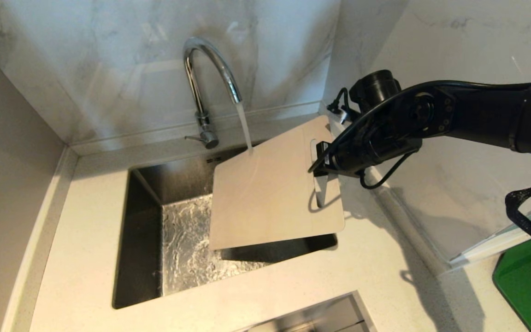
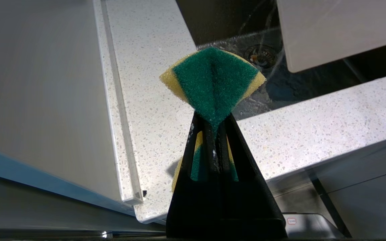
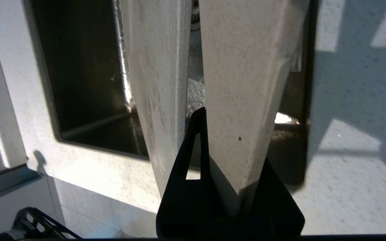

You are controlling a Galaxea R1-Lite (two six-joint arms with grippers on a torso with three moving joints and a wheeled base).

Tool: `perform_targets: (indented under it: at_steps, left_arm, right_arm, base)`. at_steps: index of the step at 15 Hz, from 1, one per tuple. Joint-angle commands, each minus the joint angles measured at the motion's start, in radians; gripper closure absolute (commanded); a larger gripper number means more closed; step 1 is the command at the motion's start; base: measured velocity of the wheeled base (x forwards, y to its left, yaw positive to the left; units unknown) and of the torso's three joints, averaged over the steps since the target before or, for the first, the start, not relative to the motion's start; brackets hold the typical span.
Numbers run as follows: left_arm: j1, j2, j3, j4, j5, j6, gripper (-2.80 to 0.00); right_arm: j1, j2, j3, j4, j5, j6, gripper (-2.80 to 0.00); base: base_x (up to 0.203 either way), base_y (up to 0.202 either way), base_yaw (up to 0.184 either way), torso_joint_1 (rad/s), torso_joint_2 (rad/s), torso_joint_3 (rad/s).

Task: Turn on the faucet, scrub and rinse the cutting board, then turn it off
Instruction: Scrub the cutting board underwater

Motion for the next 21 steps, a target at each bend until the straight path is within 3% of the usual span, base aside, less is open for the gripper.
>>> perform_targets:
  at_steps: [1,21]
  left_arm:
    - [0.000,-0.002,0.002,-0.001,0.000,-0.001,0.00]
    - [0.000,-0.002,0.002,-0.001,0.000,-0.001,0.00]
  right_arm:
    - [0.016,0.025,0.000,-0.030,0.001,0.026,0.00]
    - [0.087,0.080,-0.006,-0.223,-0.008,0.061,0.00]
  base:
    - [0.000,0.000,0.000,0.000,0.00,0.000]
    - [0.000,0.000,0.000,0.000,0.00,0.000]
